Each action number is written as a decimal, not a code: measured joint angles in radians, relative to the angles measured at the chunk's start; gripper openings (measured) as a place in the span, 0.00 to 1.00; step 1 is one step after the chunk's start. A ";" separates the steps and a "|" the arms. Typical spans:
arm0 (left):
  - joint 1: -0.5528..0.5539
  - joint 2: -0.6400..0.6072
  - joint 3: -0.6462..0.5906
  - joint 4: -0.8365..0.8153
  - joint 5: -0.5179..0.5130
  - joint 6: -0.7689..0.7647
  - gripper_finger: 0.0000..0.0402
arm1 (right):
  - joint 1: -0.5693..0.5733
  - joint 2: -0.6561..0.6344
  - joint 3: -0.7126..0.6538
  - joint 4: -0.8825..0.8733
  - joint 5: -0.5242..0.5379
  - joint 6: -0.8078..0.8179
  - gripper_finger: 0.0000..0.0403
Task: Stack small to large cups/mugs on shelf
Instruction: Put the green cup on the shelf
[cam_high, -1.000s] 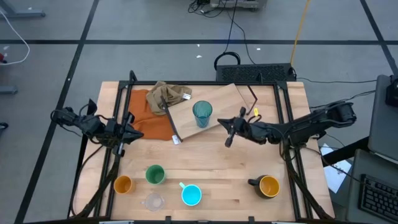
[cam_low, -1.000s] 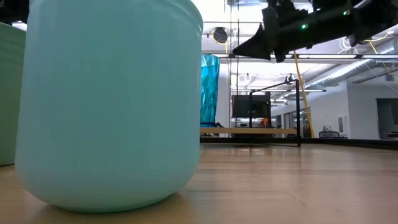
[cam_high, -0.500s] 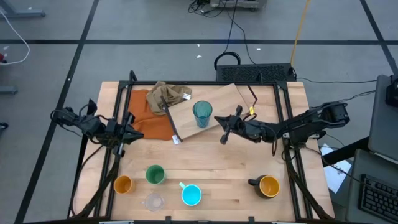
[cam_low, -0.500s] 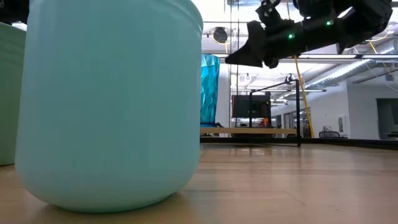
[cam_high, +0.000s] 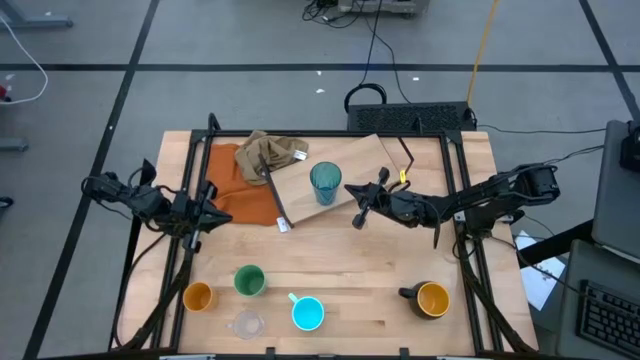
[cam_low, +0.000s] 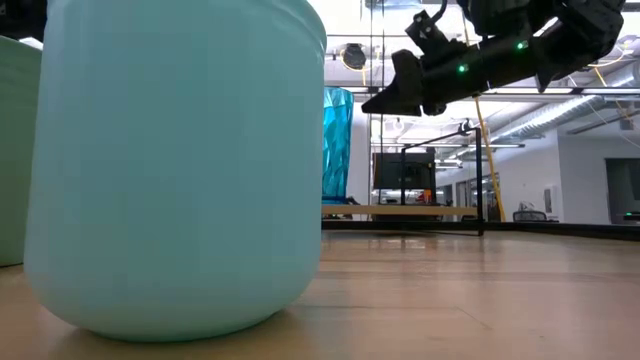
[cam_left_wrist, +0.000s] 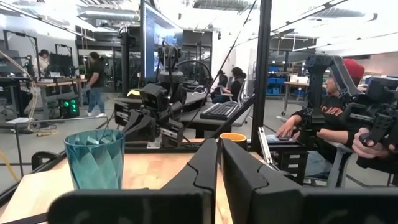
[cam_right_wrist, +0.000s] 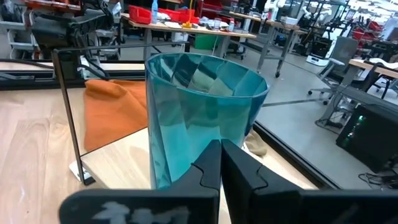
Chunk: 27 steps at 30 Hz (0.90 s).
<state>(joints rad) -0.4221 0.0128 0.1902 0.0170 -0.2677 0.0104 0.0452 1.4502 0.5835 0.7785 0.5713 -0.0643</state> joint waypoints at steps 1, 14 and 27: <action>0.000 0.000 0.000 0.000 -0.002 -0.006 0.06 | 0.000 0.000 0.000 -0.002 0.000 0.000 0.00; 0.000 0.000 0.000 -0.019 -0.005 -0.019 0.06 | -0.082 0.000 0.000 -0.018 -0.056 0.017 0.00; 0.000 0.000 0.000 -0.025 -0.005 -0.019 0.06 | -0.098 0.000 0.000 -0.019 -0.103 0.045 0.00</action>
<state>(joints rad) -0.4221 0.0131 0.1902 -0.0082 -0.2722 -0.0090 -0.0532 1.4498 0.5835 0.7593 0.4678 -0.0188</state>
